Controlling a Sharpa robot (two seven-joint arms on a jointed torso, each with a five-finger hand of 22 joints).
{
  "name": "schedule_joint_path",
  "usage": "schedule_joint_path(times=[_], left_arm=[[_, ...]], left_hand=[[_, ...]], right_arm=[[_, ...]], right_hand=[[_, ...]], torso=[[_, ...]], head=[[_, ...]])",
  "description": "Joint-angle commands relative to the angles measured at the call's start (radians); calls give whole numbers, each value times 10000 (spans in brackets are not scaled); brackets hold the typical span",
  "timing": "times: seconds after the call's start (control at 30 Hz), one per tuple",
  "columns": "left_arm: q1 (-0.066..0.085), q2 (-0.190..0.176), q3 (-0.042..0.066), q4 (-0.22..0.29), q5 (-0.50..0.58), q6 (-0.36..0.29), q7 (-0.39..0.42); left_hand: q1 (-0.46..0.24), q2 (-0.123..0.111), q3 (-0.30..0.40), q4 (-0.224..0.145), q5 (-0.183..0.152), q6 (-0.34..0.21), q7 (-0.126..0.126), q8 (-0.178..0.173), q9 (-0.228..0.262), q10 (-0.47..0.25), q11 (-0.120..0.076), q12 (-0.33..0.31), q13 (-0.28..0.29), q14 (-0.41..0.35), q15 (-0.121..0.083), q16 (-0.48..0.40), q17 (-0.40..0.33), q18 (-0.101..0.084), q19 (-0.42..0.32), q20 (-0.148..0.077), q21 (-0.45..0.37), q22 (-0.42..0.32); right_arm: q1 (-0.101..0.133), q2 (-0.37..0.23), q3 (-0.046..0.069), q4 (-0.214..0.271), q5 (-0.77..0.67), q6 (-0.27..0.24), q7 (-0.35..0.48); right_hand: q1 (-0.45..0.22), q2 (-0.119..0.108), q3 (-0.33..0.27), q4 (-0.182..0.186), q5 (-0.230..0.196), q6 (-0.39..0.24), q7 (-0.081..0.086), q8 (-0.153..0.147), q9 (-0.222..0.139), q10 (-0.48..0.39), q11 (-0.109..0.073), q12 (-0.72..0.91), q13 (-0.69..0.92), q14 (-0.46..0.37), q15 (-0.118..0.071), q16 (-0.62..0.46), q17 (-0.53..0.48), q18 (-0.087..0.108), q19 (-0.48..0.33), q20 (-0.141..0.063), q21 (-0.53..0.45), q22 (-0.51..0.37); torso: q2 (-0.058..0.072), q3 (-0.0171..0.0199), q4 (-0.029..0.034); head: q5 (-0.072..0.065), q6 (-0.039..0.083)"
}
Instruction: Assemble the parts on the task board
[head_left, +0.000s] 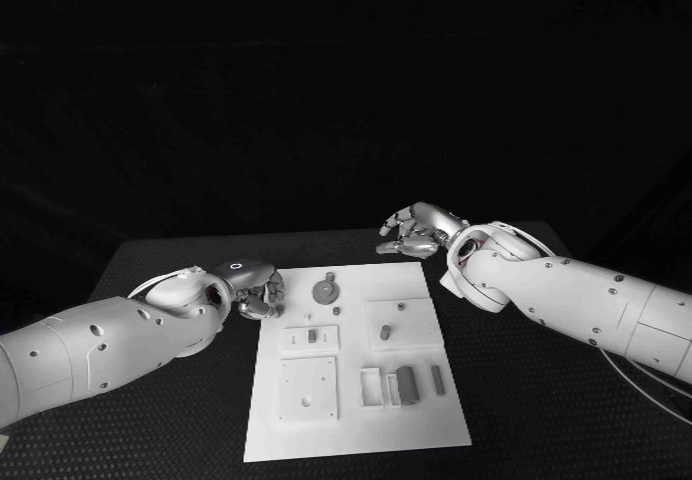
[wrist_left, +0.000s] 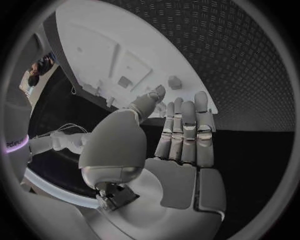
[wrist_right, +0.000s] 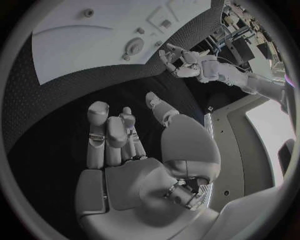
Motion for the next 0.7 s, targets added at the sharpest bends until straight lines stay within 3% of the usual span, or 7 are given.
schedule_joint_path(times=[0.03,0.3,0.7], left_arm=[[-72,72,-57,-29,-1069,-399,457],[-215,172,-77,-201,-1192,-412,427],[-255,285,-76,-374,-1201,-321,304]], left_hand=[[35,-115,-2,54,28,-103,19,-80,-82,84,30,-50,-26,-50,-27,-29,23,34,-2,7,-74,84],[19,-176,-15,117,27,-137,177,-172,-213,284,-26,-13,-38,31,-80,-27,63,28,88,-29,-99,94],[-5,-149,10,249,28,-157,333,-233,-310,336,-27,-24,-55,109,-88,-16,106,30,182,-57,-116,106]], right_arm=[[-6,2,4,1,1,77,51],[-8,5,4,-11,1,75,52],[-14,21,4,-17,1,78,56]], right_hand=[[-98,16,10,61,40,-104,203,-50,3,-74,13,57,-17,-4,47,-57,14,634,-13,-58,-36,169],[-100,18,10,64,40,-105,203,-50,3,-74,13,58,-18,-3,47,-57,15,634,-12,-58,-36,169],[-102,21,9,69,40,-105,203,-51,3,-74,14,58,-20,-3,47,-57,15,634,-11,-58,-37,170]], torso=[[17,19,-16],[19,28,-19],[9,30,-21]], head=[[-3,-5],[-32,-27],[-57,-50]])
